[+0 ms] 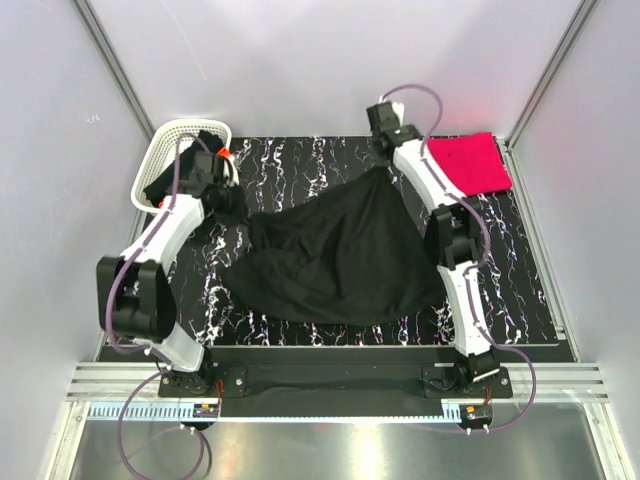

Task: Fold and stack the t-shirts
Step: Flatten the tshirt out

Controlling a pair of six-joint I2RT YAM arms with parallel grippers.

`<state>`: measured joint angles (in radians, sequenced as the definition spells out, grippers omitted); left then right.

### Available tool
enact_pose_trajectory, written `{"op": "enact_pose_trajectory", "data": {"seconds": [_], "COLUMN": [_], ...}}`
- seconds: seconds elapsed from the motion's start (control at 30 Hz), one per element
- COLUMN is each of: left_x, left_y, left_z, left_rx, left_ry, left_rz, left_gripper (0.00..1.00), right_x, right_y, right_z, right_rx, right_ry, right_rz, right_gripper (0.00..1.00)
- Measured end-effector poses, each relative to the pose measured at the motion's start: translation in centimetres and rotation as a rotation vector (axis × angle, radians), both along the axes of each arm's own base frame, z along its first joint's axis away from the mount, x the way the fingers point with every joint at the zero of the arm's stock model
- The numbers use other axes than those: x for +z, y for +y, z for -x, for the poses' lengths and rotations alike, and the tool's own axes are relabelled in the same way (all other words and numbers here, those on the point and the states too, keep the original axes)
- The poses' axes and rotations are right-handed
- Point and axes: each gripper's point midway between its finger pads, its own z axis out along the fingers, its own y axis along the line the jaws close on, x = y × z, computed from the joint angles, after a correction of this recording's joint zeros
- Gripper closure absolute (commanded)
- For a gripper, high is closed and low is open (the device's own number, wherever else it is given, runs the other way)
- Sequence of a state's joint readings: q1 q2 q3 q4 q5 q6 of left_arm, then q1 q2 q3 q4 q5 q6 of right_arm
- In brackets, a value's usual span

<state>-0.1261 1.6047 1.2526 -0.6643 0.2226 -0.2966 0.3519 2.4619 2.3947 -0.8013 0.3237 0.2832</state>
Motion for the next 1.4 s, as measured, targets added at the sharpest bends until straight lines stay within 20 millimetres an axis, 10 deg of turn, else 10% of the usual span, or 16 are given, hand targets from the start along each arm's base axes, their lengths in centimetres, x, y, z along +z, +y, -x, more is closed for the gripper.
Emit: {"op": "enact_pose_trajectory", "data": {"seconds": [0.23,0.43,0.67,0.83,1.2,1.4], "left_x": [15.0,26.2,34.3,39.2,42.6,42.9], "left_y": [1.2,1.8,1.2,1.1,0.7,1.1], "left_z": [-2.3,1.9,11.5,15.7,9.9,12.1], "left_rx": [0.039,0.007,-0.119,-0.171,-0.168,-0.188], "left_ry": [-0.411,-0.718,-1.017,-1.173,-1.179,-1.207], "left_rz": [-0.024,-0.016,-0.027,-0.023,-0.116,-0.152], "left_gripper": [1.0,1.0,1.0,1.0,1.0,1.0], "right_x": [20.0,32.2,34.8,37.0,38.0,38.7], "right_y": [-3.6,-7.3,-10.4,-12.1,-10.8,-11.7], "right_z": [3.8,14.5,27.8,33.9,31.3,35.7], "right_rx": [-0.063,-0.096,-0.063,-0.05,-0.042,0.002], "right_ry": [-0.333,-0.551,-0.661,-0.776,-0.746,-0.77], "right_rz": [-0.028,-0.138,-0.265,-0.357,-0.353,-0.396], "right_gripper": [1.0,1.0,1.0,1.0,1.0,1.0]}}
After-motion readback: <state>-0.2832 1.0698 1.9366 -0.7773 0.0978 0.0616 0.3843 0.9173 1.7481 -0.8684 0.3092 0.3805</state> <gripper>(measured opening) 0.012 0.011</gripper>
